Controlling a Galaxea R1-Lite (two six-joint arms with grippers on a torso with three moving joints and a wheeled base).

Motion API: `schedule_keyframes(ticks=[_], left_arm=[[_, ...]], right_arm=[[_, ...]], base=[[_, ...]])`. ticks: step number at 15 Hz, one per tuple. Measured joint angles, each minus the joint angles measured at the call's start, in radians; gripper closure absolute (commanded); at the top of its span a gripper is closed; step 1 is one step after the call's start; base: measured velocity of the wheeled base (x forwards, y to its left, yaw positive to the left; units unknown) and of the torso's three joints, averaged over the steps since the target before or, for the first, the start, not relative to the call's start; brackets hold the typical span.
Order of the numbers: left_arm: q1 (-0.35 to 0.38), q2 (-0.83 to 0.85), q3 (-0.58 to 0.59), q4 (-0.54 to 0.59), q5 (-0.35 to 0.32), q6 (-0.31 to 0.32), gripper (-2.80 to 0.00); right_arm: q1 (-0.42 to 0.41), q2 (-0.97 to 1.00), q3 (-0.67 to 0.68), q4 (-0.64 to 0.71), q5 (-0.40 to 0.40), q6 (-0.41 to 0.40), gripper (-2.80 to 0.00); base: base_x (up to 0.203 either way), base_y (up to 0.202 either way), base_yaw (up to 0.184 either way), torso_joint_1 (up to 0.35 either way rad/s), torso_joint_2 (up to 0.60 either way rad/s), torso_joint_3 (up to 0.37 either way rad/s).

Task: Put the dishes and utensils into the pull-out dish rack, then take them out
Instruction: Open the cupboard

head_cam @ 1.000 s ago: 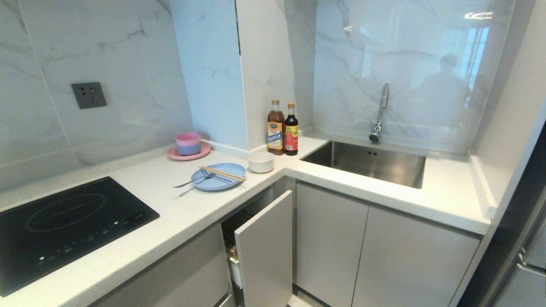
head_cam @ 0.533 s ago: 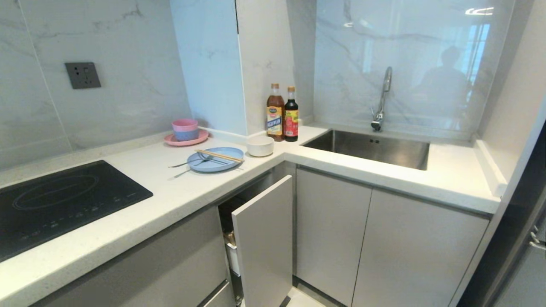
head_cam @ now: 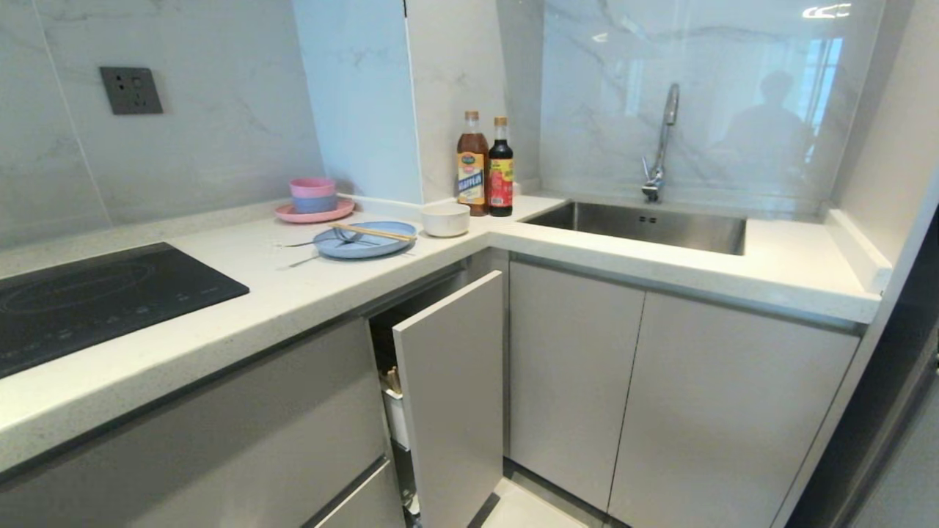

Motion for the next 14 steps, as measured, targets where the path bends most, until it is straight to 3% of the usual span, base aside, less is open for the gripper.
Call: schedule_keyframes(ticks=[14], left_arm=[[0.000,0.000,0.000,0.000,0.000,-0.001,0.00]], right_arm=[[0.000,0.000,0.000,0.000,0.000,0.000,0.00]], base=[[0.000,0.000,0.000,-0.007,0.02,0.007]])
